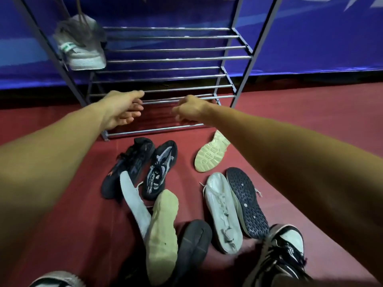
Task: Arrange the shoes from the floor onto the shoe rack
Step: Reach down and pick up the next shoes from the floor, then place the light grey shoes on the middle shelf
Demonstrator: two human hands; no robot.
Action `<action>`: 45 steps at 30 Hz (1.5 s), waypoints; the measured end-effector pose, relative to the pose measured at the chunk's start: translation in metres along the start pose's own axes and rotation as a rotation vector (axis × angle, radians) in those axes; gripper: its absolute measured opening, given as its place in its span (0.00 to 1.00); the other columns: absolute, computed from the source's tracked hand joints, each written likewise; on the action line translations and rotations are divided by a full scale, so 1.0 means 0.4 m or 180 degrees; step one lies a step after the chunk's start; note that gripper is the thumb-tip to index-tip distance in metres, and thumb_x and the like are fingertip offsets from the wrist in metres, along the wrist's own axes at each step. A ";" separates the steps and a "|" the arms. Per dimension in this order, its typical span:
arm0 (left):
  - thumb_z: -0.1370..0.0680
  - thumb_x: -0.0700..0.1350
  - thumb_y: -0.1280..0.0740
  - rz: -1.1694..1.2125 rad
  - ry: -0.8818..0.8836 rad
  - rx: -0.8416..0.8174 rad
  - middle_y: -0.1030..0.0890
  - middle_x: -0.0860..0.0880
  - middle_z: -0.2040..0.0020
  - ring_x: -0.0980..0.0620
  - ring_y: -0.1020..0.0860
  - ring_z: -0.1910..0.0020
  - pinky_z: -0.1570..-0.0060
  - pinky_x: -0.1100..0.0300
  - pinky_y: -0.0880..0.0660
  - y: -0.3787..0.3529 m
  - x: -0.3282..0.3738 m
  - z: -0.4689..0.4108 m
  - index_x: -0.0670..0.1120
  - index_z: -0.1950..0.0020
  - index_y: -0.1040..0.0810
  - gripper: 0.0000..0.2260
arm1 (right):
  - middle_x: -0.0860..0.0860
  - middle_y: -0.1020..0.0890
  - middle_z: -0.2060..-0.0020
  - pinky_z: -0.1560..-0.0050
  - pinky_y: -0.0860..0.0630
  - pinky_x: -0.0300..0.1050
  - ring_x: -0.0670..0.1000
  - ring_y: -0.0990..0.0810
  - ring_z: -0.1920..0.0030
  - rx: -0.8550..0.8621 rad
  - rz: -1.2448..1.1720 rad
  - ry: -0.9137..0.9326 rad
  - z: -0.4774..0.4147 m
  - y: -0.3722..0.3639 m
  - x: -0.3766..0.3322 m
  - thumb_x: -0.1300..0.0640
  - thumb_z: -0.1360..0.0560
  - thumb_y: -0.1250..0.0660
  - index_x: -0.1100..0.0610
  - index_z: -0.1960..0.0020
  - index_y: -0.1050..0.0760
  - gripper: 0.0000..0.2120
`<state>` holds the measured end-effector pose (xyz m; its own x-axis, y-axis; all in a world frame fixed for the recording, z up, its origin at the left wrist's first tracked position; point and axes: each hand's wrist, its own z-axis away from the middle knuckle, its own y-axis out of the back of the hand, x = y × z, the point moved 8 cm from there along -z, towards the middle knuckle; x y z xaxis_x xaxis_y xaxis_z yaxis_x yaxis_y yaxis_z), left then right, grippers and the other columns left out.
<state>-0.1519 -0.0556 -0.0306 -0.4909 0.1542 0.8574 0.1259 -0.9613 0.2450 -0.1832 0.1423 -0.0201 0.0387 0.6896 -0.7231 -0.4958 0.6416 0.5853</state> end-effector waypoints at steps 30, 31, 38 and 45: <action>0.21 0.41 0.33 -0.1791 0.0067 -0.1266 0.23 0.43 0.32 0.44 0.24 0.36 0.36 0.54 0.28 -0.657 -0.315 0.053 0.43 0.30 0.25 0.19 | 0.55 0.23 0.33 0.47 0.31 0.39 0.54 0.24 0.36 -0.1047 0.2697 -0.0402 0.079 0.026 0.469 0.47 0.22 0.34 0.55 0.27 0.33 0.26; 0.22 0.42 0.32 -0.1824 0.0122 -0.1249 0.22 0.43 0.34 0.44 0.23 0.38 0.40 0.55 0.27 -0.658 -0.322 0.049 0.43 0.32 0.23 0.18 | 0.55 0.23 0.33 0.46 0.30 0.39 0.54 0.24 0.36 -0.1045 0.2705 -0.0379 0.073 0.024 0.469 0.47 0.22 0.34 0.55 0.27 0.33 0.26; 0.24 0.51 0.30 -0.2141 0.0484 -0.1152 0.18 0.43 0.40 0.43 0.20 0.42 0.45 0.56 0.24 -0.661 -0.408 0.011 0.43 0.38 0.20 0.18 | 0.44 0.22 0.47 0.55 0.27 0.32 0.44 0.22 0.50 -0.1428 0.2367 -0.0344 0.107 -0.074 0.563 0.53 0.22 0.36 0.48 0.36 0.29 0.15; 0.25 0.44 0.31 -0.2664 0.0496 -0.1316 0.22 0.38 0.37 0.42 0.22 0.41 0.42 0.52 0.24 -0.672 -0.475 -0.018 0.36 0.33 0.26 0.22 | 0.55 0.19 0.40 0.45 0.26 0.45 0.56 0.20 0.41 -0.1356 0.2342 -0.0348 0.137 -0.114 0.642 0.50 0.24 0.33 0.56 0.35 0.27 0.20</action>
<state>-0.0985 0.1718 -0.2627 -0.3968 0.8270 0.3983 -0.6202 -0.5615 0.5478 -0.1033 0.3085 -0.2123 -0.3482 0.9235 -0.1612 -0.7104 -0.1477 0.6881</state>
